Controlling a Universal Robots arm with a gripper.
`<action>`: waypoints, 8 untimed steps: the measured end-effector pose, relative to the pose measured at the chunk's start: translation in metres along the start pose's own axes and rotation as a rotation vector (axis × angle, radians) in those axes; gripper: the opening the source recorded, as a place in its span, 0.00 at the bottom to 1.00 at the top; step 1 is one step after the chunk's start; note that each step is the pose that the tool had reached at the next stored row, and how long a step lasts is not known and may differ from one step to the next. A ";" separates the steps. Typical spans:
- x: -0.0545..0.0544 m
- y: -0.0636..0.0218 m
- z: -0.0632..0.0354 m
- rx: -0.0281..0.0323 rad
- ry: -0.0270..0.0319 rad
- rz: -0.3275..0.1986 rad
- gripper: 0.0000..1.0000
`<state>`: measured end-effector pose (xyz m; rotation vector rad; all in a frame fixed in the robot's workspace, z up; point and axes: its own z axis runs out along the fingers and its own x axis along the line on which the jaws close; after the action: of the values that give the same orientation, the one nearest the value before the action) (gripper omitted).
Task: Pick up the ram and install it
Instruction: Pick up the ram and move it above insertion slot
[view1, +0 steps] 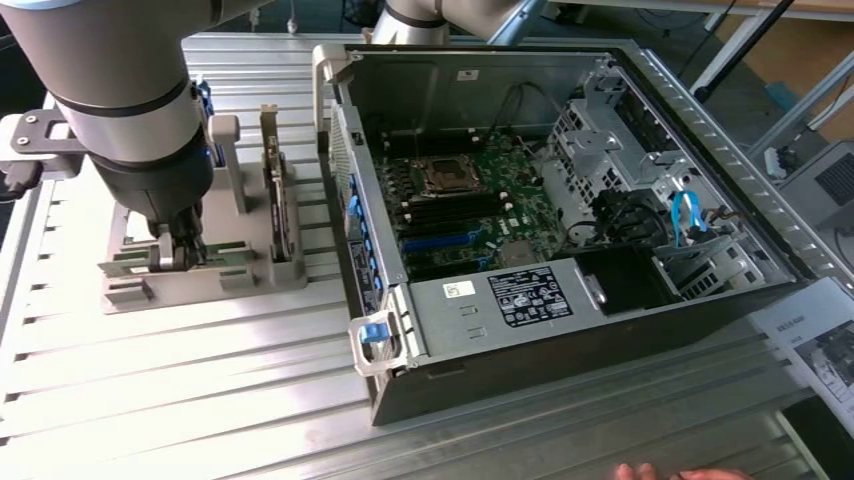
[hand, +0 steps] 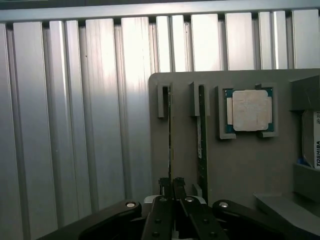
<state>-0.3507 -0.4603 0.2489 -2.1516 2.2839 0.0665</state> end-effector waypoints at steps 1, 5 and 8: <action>0.000 -0.0001 -0.0017 0.0000 0.0000 0.000 0.12; 0.000 -0.0007 -0.0093 0.0000 0.0000 0.000 0.12; -0.001 -0.0012 -0.0149 0.0000 -0.0002 0.000 0.12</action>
<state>-0.3491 -0.4603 0.2638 -2.1514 2.2838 0.0667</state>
